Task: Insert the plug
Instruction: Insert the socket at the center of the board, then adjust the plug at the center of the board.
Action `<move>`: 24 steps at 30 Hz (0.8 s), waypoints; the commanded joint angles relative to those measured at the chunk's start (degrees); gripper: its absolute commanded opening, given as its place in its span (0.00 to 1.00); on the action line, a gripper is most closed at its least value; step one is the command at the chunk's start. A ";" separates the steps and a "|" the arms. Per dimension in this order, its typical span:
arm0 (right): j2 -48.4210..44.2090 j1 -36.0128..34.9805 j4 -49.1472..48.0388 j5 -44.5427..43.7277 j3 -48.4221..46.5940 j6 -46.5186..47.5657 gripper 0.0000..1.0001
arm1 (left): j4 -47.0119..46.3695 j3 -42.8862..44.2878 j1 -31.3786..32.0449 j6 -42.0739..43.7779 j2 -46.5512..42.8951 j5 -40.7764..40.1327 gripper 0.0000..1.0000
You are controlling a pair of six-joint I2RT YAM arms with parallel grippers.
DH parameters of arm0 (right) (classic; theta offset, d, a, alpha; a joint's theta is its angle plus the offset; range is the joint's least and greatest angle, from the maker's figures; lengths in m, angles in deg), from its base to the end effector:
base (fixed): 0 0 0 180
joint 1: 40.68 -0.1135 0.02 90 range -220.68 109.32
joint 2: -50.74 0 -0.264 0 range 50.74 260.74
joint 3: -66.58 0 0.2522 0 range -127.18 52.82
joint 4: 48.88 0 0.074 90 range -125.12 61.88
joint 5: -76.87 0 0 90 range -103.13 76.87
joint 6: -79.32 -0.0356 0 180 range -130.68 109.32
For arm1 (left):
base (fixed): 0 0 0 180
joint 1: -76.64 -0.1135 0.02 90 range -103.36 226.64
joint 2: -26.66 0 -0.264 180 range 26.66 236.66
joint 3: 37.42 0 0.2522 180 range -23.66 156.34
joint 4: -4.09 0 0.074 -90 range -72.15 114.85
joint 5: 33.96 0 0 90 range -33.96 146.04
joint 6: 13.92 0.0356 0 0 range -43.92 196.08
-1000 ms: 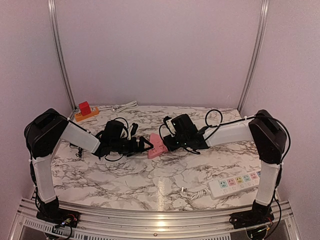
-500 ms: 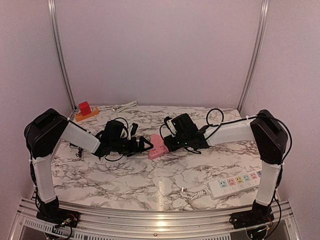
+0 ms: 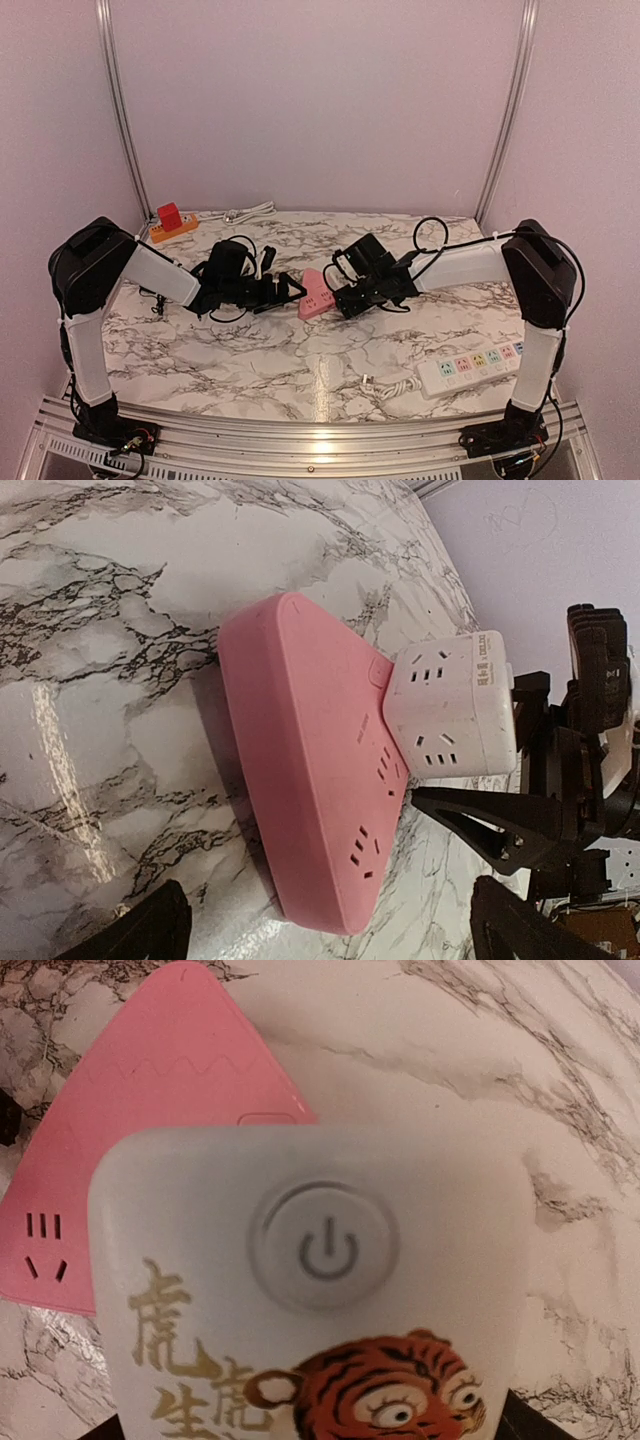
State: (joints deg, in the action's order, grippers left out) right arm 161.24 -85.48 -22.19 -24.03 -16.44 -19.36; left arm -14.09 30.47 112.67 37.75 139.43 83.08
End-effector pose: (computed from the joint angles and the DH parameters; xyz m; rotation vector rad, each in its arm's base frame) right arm 0.2886 0.2771 0.1561 -0.7008 2.3977 0.1504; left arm 0.3102 -0.2456 0.1315 0.2834 2.2184 -1.2479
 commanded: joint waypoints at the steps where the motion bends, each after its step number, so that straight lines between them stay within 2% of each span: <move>1: -1.78 -0.45 1.92 -0.40 -0.70 0.21 0.77 | -1.89 -0.07 -0.35 0.10 -2.16 0.78 0.99; 5: -4.33 -0.45 2.60 -0.55 -0.60 0.10 0.85 | -1.81 -0.27 -0.55 0.18 -3.10 0.44 0.99; 7: -6.48 -0.46 2.44 -1.45 0.18 -0.18 0.96 | -1.73 -1.02 -0.93 0.67 -4.48 -0.85 0.99; 8: -7.72 -0.59 2.15 -2.22 0.84 -0.19 0.98 | -1.68 -1.50 -1.29 1.06 -5.28 -1.63 0.99; 14: -15.12 -0.86 0.34 -6.91 4.57 -0.36 0.98 | 2.79 -2.43 -4.13 4.88 -10.11 -5.37 0.99; 19: -21.54 -0.80 -8.71 -2.47 11.39 -1.21 0.98 | 4.89 -4.54 -7.36 5.89 -15.03 -9.19 0.99; 24: -23.80 -0.52 -11.75 -1.49 14.06 -3.78 0.98 | 4.74 -7.68 -11.53 2.27 -19.54 -13.87 0.99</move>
State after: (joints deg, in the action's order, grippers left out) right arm 139.05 -85.81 -28.64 -26.81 -3.21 -20.72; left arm -10.99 25.01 103.64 41.75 123.48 74.28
